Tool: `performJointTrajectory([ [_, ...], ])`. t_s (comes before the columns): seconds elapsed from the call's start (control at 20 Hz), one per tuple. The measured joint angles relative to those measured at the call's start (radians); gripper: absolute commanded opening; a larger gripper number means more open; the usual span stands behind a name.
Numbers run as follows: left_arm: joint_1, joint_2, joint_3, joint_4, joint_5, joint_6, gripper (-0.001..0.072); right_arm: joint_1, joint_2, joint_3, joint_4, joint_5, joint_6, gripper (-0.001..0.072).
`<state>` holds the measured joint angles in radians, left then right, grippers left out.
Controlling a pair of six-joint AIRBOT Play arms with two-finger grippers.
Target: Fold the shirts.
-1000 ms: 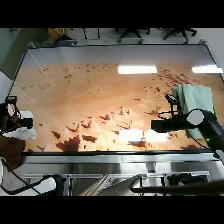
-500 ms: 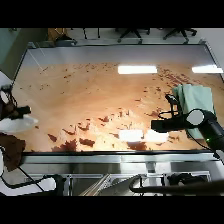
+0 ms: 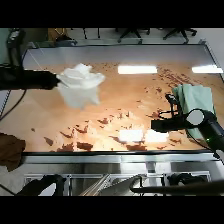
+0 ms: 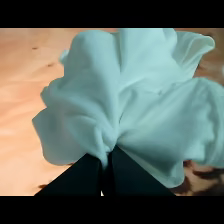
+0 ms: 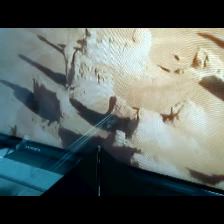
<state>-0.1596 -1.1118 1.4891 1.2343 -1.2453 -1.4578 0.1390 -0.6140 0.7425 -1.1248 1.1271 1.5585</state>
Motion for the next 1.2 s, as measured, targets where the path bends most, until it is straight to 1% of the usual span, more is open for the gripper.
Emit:
performJointTrajectory([
  [0.15, -0.163, 0.019, -0.119, -0.046, 0.079, -0.012, 0.0013, 0.000, 0.000, 0.000, 0.005, 0.000, 0.000, 0.0029],
  [0.25, -0.258, -0.001, -0.203, -0.063, 0.158, -0.021, 0.0017, 0.000, -0.004, 0.000, 0.008, -0.001, 0.000, 0.0030],
  [0.3, -0.300, -0.021, -0.238, -0.066, 0.198, -0.031, 0.0019, 0.000, -0.006, 0.000, 0.008, -0.003, 0.000, 0.0046],
  [0.35, -0.331, -0.042, -0.261, -0.072, 0.229, -0.047, 0.0111, 0.000, -0.007, 0.000, 0.009, -0.003, 0.000, 0.0220],
  [0.4, -0.357, -0.063, -0.274, -0.074, 0.248, -0.061, 0.0506, 0.000, -0.008, 0.000, 0.010, -0.003, 0.000, 0.0459],
  [0.45, -0.375, -0.084, -0.276, -0.080, 0.249, -0.074, 0.0703, 0.000, -0.008, 0.002, 0.011, -0.003, 0.000, 0.0499],
  [0.55, -0.382, -0.111, -0.250, -0.080, 0.203, -0.091, 0.0703, 0.000, -0.008, 0.014, 0.012, -0.002, 0.000, 0.0497],
  [0.7, -0.330, -0.098, -0.212, -0.072, 0.096, -0.103, 0.0704, -0.016, -0.010, 0.049, 0.016, -0.004, 0.000, 0.0497],
  [0.8, -0.265, -0.047, -0.253, -0.056, 0.055, -0.106, 0.0704, -0.042, -0.018, 0.067, 0.016, -0.020, 0.000, 0.0497],
  [0.9, -0.193, 0.018, -0.356, -0.053, 0.044, -0.110, 0.0704, -0.070, -0.040, 0.076, 0.016, -0.038, 0.000, 0.0497],
  [0.95, -0.163, 0.055, -0.431, -0.073, 0.050, -0.109, 0.0704, -0.083, -0.058, 0.079, 0.025, -0.052, -0.004, 0.0497],
  [1.05, -0.135, 0.126, -0.602, -0.148, 0.110, -0.080, 0.0704, -0.098, -0.109, 0.083, 0.062, -0.097, -0.041, 0.0497],
  [1.2, -0.169, 0.199, -0.849, -0.262, 0.275, -0.049, 0.0704, -0.108, -0.238, 0.115, 0.166, -0.175, -0.145, 0.0497],
])
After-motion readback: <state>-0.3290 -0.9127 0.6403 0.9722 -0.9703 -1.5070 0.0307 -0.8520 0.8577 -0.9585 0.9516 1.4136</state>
